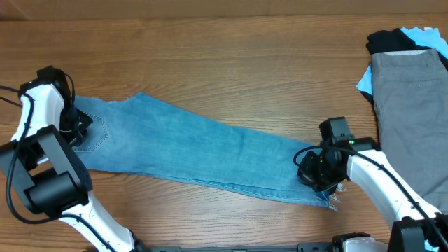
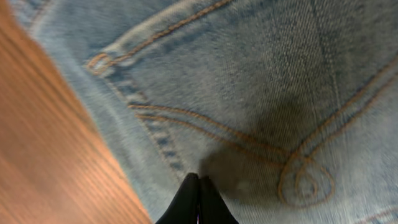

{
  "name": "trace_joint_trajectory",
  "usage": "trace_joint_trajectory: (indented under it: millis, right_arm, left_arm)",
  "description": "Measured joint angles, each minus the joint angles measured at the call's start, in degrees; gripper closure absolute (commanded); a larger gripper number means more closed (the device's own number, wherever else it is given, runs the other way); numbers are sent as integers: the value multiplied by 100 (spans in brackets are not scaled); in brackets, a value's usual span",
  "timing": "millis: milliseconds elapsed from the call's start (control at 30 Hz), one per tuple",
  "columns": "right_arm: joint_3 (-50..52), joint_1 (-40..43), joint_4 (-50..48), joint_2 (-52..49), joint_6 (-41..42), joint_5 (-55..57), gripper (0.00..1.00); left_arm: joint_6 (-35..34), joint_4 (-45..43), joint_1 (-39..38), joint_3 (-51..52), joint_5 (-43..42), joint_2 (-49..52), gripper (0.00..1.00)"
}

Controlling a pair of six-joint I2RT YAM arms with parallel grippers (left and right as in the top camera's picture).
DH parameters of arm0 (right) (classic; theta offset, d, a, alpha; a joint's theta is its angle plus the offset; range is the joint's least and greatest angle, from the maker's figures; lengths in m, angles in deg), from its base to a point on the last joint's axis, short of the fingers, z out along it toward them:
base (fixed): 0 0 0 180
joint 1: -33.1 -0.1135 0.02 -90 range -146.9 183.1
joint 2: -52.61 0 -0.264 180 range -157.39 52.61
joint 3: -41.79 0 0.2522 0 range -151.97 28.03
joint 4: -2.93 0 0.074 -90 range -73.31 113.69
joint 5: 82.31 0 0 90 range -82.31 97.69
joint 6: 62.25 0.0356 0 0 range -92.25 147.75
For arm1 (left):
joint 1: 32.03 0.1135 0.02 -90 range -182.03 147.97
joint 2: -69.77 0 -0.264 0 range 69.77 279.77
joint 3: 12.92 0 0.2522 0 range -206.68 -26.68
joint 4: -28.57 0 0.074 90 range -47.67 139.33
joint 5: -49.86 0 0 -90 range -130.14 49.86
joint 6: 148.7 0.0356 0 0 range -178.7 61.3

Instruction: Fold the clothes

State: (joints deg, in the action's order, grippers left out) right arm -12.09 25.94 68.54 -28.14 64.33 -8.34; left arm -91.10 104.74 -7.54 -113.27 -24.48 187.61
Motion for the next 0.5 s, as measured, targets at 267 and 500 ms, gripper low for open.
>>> trace_joint_trajectory:
  millis: [267,500]
  right_arm:
    - [662,4,-981,24,474,-61,89]
    - [684,46,-1749,-229,914,-557,82]
  left_arm:
    - [0,-81,-2,-11,22,476,96]
    - [-339,557,0,-111,-153,599,96]
